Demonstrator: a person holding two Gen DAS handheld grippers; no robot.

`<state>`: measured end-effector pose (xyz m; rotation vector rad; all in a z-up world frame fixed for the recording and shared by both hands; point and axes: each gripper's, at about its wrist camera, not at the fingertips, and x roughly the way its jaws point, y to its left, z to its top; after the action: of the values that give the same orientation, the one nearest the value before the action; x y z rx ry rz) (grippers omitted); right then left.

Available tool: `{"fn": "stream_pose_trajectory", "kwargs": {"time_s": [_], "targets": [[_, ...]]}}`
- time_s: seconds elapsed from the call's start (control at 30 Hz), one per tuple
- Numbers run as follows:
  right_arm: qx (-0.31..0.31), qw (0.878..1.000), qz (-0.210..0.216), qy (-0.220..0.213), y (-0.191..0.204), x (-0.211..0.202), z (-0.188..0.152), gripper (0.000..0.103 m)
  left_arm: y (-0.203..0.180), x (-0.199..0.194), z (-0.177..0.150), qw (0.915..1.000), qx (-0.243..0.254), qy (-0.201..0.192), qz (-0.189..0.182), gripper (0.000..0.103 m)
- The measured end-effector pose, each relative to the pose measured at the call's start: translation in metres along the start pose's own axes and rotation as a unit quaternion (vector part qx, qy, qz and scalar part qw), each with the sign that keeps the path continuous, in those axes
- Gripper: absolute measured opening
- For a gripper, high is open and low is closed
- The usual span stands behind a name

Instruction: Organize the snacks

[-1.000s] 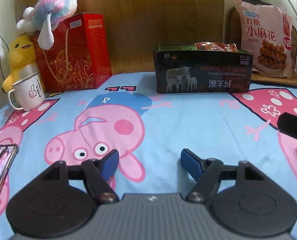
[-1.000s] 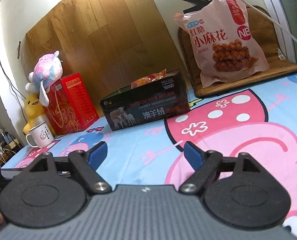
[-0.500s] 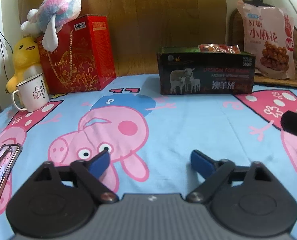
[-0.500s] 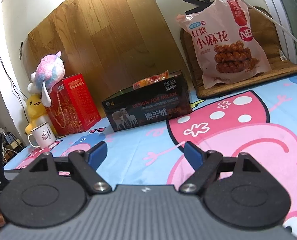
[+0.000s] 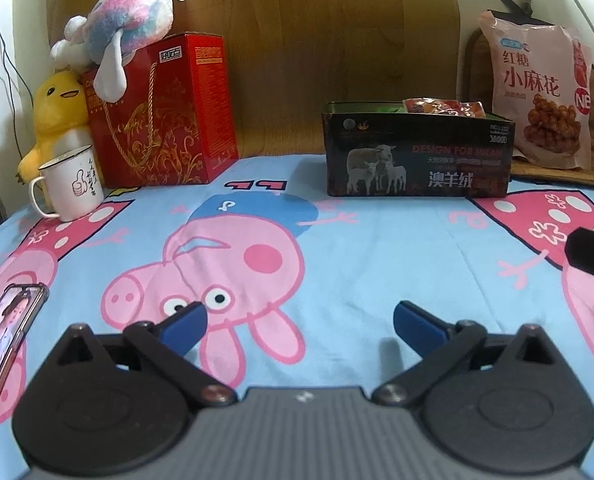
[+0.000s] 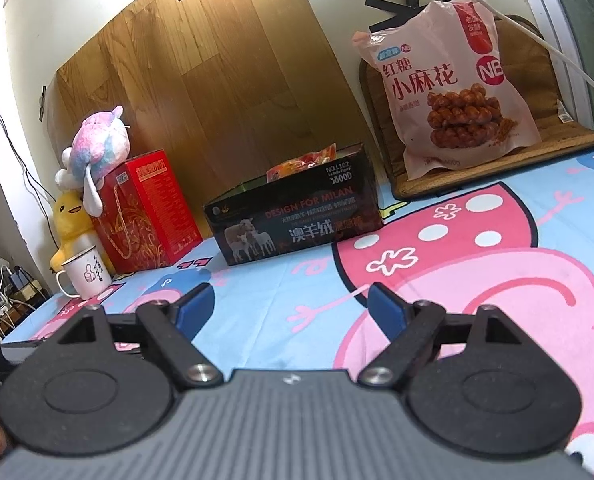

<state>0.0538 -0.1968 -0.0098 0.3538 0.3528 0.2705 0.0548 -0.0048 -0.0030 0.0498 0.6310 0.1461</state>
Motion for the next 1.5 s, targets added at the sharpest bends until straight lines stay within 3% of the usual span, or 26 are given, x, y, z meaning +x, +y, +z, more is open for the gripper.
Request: {"fn": "stream_pose_trajectory", "kwargs": {"time_s": [1.1,1.5], "targets": [[0.003,1.0,0.001,-0.003,0.0,-0.001,0.0,0.088,0.0,0.0,-0.001,0.9997,-0.003,-0.001,0.023,0.103],[0.004,1.0,0.001,-0.005,0.0,-0.001,0.0,0.088,0.0,-0.012,-0.002,0.9991,-0.005,-0.038,0.018,0.103]]}}
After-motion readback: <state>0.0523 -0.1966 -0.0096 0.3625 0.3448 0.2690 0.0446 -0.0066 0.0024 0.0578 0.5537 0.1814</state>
